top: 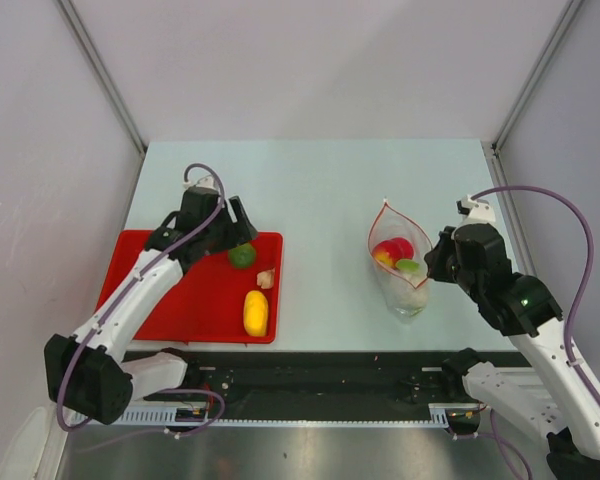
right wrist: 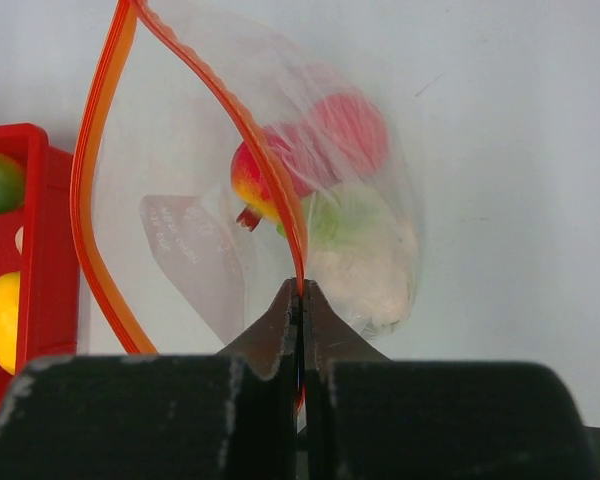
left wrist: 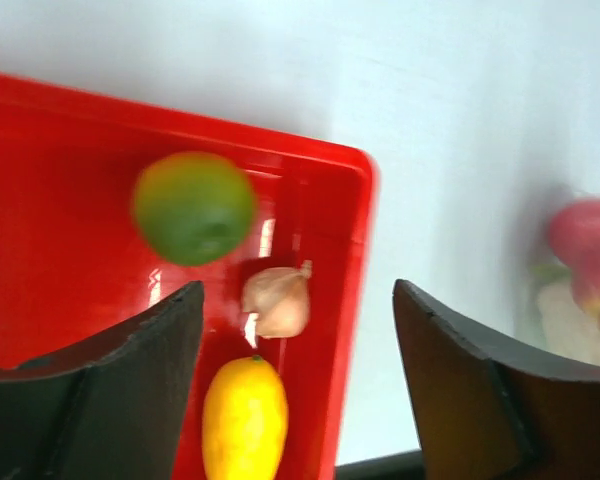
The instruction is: Open the zip-top bag and remove the fake food
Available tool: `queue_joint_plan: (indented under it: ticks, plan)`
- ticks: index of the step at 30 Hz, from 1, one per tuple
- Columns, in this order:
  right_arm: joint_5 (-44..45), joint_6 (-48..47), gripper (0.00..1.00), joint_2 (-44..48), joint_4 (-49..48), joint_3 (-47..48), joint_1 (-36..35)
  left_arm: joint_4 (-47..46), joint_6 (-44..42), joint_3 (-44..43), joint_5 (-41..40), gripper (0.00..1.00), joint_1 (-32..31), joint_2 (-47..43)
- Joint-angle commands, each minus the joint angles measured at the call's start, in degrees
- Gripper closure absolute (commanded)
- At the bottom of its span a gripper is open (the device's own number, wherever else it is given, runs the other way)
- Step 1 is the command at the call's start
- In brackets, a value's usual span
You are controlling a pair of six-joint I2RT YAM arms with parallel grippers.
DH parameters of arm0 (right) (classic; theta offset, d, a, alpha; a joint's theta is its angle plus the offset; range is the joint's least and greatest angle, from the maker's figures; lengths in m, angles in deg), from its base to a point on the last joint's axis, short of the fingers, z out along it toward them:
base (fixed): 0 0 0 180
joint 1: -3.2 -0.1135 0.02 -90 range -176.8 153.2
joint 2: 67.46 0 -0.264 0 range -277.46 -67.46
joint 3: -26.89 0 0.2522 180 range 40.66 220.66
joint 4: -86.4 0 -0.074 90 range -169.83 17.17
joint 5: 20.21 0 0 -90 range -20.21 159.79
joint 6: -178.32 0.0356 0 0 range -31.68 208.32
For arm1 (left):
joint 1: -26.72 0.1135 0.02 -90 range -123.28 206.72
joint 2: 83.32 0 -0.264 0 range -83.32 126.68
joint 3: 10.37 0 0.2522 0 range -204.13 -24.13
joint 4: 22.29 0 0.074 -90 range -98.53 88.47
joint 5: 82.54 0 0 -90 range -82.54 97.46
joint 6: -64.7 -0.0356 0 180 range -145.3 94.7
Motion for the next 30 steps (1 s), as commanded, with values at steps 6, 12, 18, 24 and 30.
queue_joint_plan:
  ticks: [6, 12, 18, 24, 30]
  plan:
    - [-1.8, -0.3, 1.00, -1.2, -2.6, 2.1, 0.2, -16.6, 2.4, -12.7, 13.9, 0.46, -19.5, 1.0]
    - [-4.7, 2.3, 1.00, -1.4, -4.9, 2.0, 0.0, -20.3, -2.8, -26.2, 12.9, 0.76, -31.6, 14.9]
    - [-6.5, 4.6, 1.00, -1.8, -5.1, 1.9, -0.6, -12.8, -10.1, -40.3, 12.7, 0.86, -36.8, 30.2]
    - [-6.4, 6.5, 1.00, -1.4, -4.0, 2.1, -0.7, -8.4, -13.2, -41.8, 13.0, 0.95, -38.3, 36.5]
    - [-6.2, 6.6, 1.00, -1.7, -2.9, 2.2, -0.7, -4.7, -17.1, -44.5, 6.2, 0.68, -40.6, 42.2]
